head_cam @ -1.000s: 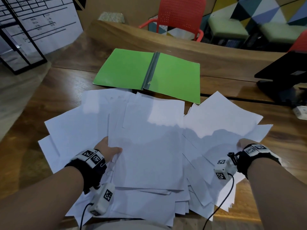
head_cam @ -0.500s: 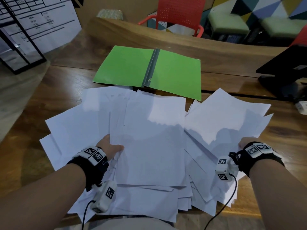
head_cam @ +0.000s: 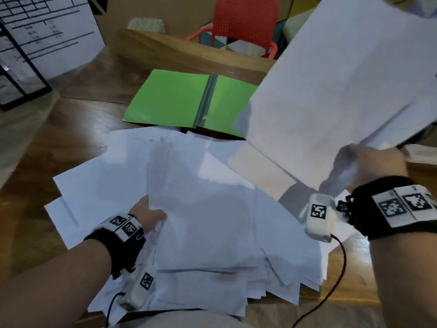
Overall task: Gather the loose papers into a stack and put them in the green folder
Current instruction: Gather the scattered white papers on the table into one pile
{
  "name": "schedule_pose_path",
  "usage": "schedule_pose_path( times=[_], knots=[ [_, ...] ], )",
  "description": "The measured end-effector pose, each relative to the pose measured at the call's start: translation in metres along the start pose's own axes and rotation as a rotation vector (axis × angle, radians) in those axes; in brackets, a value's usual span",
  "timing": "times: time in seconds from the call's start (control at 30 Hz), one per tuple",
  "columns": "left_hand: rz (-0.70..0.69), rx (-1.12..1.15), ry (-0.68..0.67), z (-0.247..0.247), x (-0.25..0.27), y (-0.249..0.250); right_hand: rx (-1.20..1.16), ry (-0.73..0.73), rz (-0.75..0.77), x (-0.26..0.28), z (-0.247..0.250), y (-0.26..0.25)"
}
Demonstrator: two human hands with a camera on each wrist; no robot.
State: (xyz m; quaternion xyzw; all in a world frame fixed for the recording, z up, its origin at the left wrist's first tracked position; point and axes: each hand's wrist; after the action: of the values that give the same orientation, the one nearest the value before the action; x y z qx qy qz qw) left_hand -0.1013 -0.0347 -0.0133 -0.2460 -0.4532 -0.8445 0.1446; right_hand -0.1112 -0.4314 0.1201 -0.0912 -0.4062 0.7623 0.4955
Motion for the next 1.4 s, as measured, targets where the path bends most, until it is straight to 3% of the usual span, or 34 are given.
schedule_pose_path(
  times=[0.2,0.33,0.43,0.47,0.53,0.6,0.67,0.83,0.97,1.2,1.33,1.4],
  knots=[
    [0.062,0.103,0.016,0.003,-0.001,0.003,0.351,-0.415,0.061,0.046,-0.091,0.04],
    [0.129,0.179,0.017,0.005,0.001,0.007,0.267,-0.511,0.045,0.073,-0.125,0.057],
    [0.097,-0.007,0.0,0.005,0.009,0.018,0.133,-0.633,0.018,0.077,-0.125,0.06],
    [0.084,-0.042,-0.012,0.004,0.009,0.019,0.155,-0.618,0.022,0.07,-0.12,0.061],
    [0.065,-0.078,-0.017,0.002,0.014,0.025,0.355,-0.415,-0.007,0.048,-0.099,0.071],
    [0.059,-0.107,0.002,0.0,0.016,0.026,0.55,-0.159,-0.162,0.027,-0.07,0.09],
    [0.048,-0.124,0.015,0.0,0.015,0.026,0.542,-0.08,-0.328,0.018,-0.05,0.105],
    [0.07,-0.138,0.007,0.001,0.004,0.015,0.358,-0.072,-0.307,0.01,-0.056,0.106],
    [0.084,-0.138,0.041,0.0,0.001,0.01,0.25,-0.024,-0.377,0.004,-0.06,0.102],
    [0.091,-0.112,0.032,0.002,0.001,0.007,0.224,-0.184,-0.328,-0.011,-0.045,0.111],
    [0.092,-0.084,0.022,0.0,0.001,0.009,0.251,-0.112,-0.33,-0.007,-0.03,0.114],
    [0.079,-0.06,0.02,-0.001,0.002,0.009,0.276,-0.149,-0.365,-0.002,-0.026,0.107]
  ],
)
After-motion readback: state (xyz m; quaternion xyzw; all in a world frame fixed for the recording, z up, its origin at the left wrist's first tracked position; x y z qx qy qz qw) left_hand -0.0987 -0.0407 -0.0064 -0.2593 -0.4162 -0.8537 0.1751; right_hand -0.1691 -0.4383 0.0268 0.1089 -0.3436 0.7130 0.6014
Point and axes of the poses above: each hand's wrist, its own x-axis away from the middle knuckle, its own z-axis out of the back of the hand, y = z × x, and after that the axes turned 5 degrees about -z, right-handed
